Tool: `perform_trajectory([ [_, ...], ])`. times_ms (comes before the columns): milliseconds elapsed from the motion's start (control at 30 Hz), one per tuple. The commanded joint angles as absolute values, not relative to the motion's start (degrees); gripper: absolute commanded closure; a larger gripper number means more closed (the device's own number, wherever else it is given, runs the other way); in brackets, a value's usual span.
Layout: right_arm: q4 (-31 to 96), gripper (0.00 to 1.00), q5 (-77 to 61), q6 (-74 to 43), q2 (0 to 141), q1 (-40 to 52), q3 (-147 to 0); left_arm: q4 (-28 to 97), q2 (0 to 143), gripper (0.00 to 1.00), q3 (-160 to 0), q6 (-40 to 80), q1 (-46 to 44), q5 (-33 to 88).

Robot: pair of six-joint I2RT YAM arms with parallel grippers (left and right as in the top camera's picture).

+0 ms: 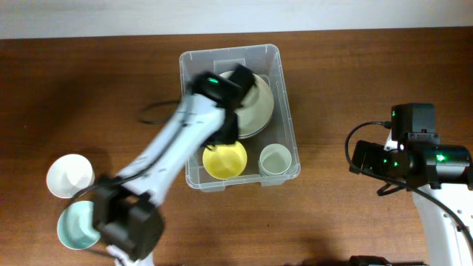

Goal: Pack container
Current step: 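Carry the yellow bowl into the container's front-left area and release, then move the left gripper to the white bowl and grasp its rim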

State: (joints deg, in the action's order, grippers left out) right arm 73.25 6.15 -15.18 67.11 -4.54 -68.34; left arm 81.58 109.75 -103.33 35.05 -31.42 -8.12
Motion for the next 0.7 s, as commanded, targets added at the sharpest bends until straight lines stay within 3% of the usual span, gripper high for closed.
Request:
perform_trajectory([
  [0,73.4,0.01,6.1,-15.3,66.7,-4.9,-68.4,82.2,98.5,0.40,-105.6,34.8,-20.2,-11.9],
  [100,73.4,0.01,6.1,-15.3,66.7,-4.9,-68.4,82.5,94.4,0.32,-105.6,33.5,-7.6,-11.8],
  [267,73.3,0.01,6.1,-15.3,66.7,-4.9,-68.4,82.5,95.5,0.29,-102.8,29.0,10.0,-11.8],
  [533,73.4,0.01,6.1,-15.3,66.7,-4.9,-68.4,67.5,99.6,0.28,-85.1,22.4,21.6,-6.6],
  [667,73.4,0.01,6.1,-15.3,66.7,-4.9,-68.4,64.1,105.1,0.28,-81.6,22.2,22.8,-6.5],
])
